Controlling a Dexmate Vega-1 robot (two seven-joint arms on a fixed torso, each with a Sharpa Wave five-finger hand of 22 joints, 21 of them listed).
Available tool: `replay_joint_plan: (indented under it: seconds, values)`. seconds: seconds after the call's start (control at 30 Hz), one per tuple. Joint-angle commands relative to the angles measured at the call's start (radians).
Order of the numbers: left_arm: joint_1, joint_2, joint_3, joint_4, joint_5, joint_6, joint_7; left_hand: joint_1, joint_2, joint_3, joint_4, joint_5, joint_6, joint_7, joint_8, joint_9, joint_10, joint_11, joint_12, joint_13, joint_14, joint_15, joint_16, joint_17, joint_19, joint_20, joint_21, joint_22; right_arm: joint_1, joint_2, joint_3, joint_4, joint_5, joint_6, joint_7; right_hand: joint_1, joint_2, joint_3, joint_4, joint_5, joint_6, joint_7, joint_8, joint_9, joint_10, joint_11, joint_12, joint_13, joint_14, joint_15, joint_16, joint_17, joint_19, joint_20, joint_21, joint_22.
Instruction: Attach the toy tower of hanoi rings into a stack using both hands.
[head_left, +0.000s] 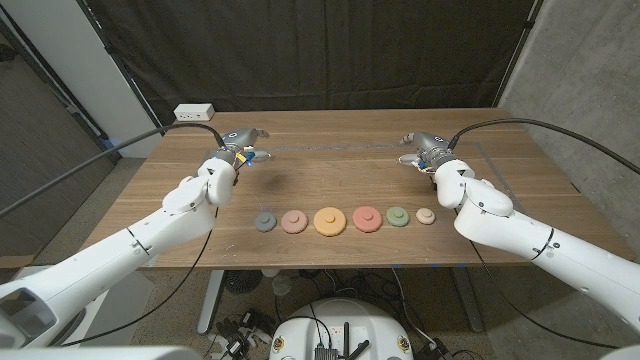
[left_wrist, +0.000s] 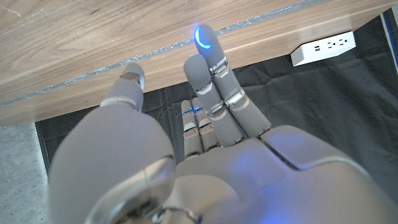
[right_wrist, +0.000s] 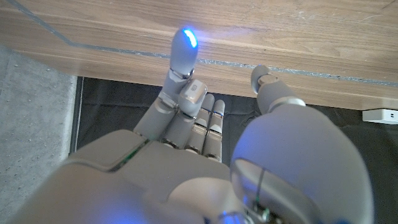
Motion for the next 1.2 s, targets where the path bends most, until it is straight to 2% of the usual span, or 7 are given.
replay_joint_plan:
  seconds: [0.03, 0.13, 0.27, 0.53, 0.7, 0.8, 1.2]
  values:
    - [0.036, 0.006, -0.03, 0.037, -0.041, -0.095, 0.075, 0.01, 0.001, -0.005, 0.0, 0.007, 0.008, -0.001, 0.006, 0.005, 0.012, 0.001, 0.005, 0.006, 0.011, -0.012, 0.008, 0.005, -0.006, -0.026, 0.008, 0.002, -0.044, -0.019, -0.002, -0.072, -0.029, -0.015, -0.014, 0.006, -0.01, 0.008, -0.003, 0.005, 0.005, 0.006, 0.002, 0.001, 0.009, 0.002, 0.006, 0.004, -0.002, -0.089, 0.007, 0.002, -0.004, -0.004, 0.006, 0.002]
    - [0.041, 0.01, -0.035, 0.043, -0.046, -0.112, 0.082, 0.011, 0.003, -0.008, 0.001, 0.007, 0.01, -0.001, 0.006, 0.005, 0.016, -0.004, 0.006, 0.008, 0.008, -0.012, 0.009, 0.003, -0.009, -0.026, 0.01, -0.001, -0.062, -0.026, 0.0, -0.095, -0.036, -0.016, -0.021, 0.007, -0.009, 0.008, -0.003, 0.006, 0.005, 0.006, 0.002, 0.001, 0.009, 0.001, 0.006, 0.004, -0.001, -0.089, 0.008, 0.003, -0.004, -0.004, 0.006, 0.002]
    - [0.05, 0.015, -0.044, 0.046, -0.05, -0.122, 0.093, 0.013, 0.005, -0.01, 0.001, 0.007, 0.012, -0.001, 0.006, 0.005, 0.018, 0.004, 0.006, 0.01, 0.009, -0.012, 0.012, 0.002, -0.01, -0.026, 0.013, -0.003, -0.083, -0.035, 0.001, -0.127, -0.05, -0.022, -0.024, 0.009, -0.01, 0.01, -0.003, 0.006, 0.008, 0.005, 0.003, 0.0, 0.004, 0.001, 0.004, 0.005, -0.001, -0.089, 0.009, 0.003, -0.004, -0.004, 0.008, 0.001]
    - [0.081, 0.023, -0.07, 0.044, -0.066, -0.142, 0.126, 0.014, 0.007, -0.015, 0.003, 0.007, 0.016, -0.001, 0.006, 0.005, 0.021, -0.007, 0.005, 0.014, 0.01, -0.012, 0.021, 0.005, -0.014, -0.025, 0.018, -0.007, -0.106, -0.051, -0.003, -0.166, -0.072, -0.033, -0.005, 0.01, -0.013, 0.011, -0.003, 0.005, -0.011, 0.006, -0.006, -0.002, -0.004, 0.004, -0.001, 0.003, -0.002, -0.089, 0.01, 0.004, -0.007, -0.004, 0.01, -0.001]
    - [0.092, 0.038, -0.081, 0.037, -0.085, -0.147, 0.107, 0.014, 0.01, -0.017, 0.004, 0.007, 0.017, 0.0, 0.006, 0.005, 0.02, -0.002, 0.003, 0.016, 0.01, -0.012, 0.027, 0.008, -0.016, -0.025, 0.021, -0.01, -0.119, -0.061, -0.005, -0.184, -0.082, -0.028, 0.007, 0.01, -0.014, 0.011, -0.003, 0.005, -0.025, 0.008, -0.011, -0.001, -0.01, 0.007, -0.004, 0.002, -0.003, -0.088, 0.01, 0.004, -0.011, -0.004, 0.009, -0.005]
    - [0.093, 0.04, -0.081, 0.037, -0.09, -0.145, 0.1, 0.015, 0.011, -0.019, 0.004, 0.008, 0.009, 0.0, 0.002, 0.004, 0.008, 0.006, -0.003, 0.017, 0.004, -0.012, 0.028, 0.008, -0.02, -0.025, 0.023, -0.012, -0.139, -0.07, 0.011, -0.191, -0.071, 0.003, -0.001, 0.01, -0.015, 0.012, -0.002, 0.005, -0.032, 0.006, -0.012, 0.002, -0.009, 0.007, -0.002, 0.003, -0.005, -0.088, 0.009, 0.003, -0.011, -0.004, 0.011, -0.006]
    - [0.091, 0.026, -0.079, 0.06, -0.096, -0.166, 0.122, 0.014, 0.012, -0.027, 0.005, 0.008, 0.008, -0.001, 0.001, 0.004, 0.011, 0.004, -0.003, 0.021, -0.01, -0.012, 0.021, -0.009, -0.025, -0.025, 0.031, -0.018, -0.187, -0.092, 0.039, -0.223, -0.069, 0.054, 0.01, 0.011, -0.015, 0.015, -0.002, 0.004, -0.043, 0.008, -0.013, 0.006, -0.014, 0.004, -0.002, 0.006, -0.01, -0.088, 0.008, 0.002, -0.014, -0.004, 0.013, -0.01]
